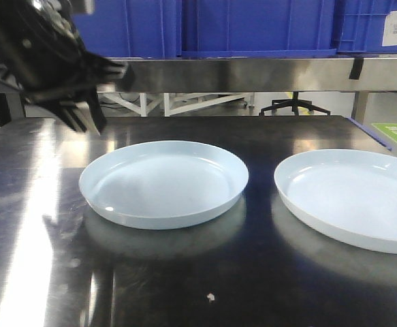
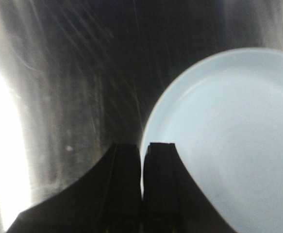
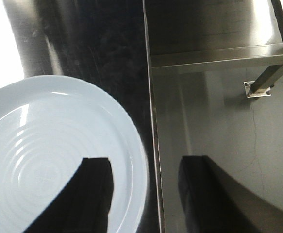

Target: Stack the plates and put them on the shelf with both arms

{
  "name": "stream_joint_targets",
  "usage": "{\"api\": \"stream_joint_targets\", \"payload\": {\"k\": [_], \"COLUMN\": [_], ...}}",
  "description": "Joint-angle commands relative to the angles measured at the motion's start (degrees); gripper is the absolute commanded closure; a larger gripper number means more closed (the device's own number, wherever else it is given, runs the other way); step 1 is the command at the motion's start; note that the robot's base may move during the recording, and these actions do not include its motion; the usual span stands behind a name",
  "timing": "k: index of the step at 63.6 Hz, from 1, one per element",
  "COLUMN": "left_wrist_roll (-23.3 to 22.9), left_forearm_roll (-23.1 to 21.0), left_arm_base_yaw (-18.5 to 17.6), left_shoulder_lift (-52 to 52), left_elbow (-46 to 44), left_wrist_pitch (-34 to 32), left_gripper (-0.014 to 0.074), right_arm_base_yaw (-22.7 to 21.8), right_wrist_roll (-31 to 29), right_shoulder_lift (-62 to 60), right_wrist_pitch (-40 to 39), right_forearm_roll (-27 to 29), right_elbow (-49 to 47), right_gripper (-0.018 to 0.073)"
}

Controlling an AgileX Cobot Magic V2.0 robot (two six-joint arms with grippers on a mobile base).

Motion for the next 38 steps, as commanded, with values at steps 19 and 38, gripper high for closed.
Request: {"api": "stream_joint_targets", "payload": {"k": [19, 38], "left_wrist_roll": [-0.36, -0.73], "left_forearm_roll": [2.28, 2.70], "left_arm_base_yaw": [12.08, 22.16], "left_shoulder_lift": [-19.01, -30.22], "left_elbow": [2.32, 19.76], "left_wrist_pitch": [0.13, -3.89], "left_gripper": [0.0500, 0.0500], "right_arm_base_yaw": [-0.15, -0.15], "right_wrist_roll": [-0.14, -0.14], "right_shoulder_lift": [-0.83, -0.83], "right_wrist_pitch": [-3.18, -2.95], "right_forearm_roll": [-0.13, -0.13], "right_elbow": [-2.00, -2.00], "right_gripper": [0.0125, 0.0125]}}
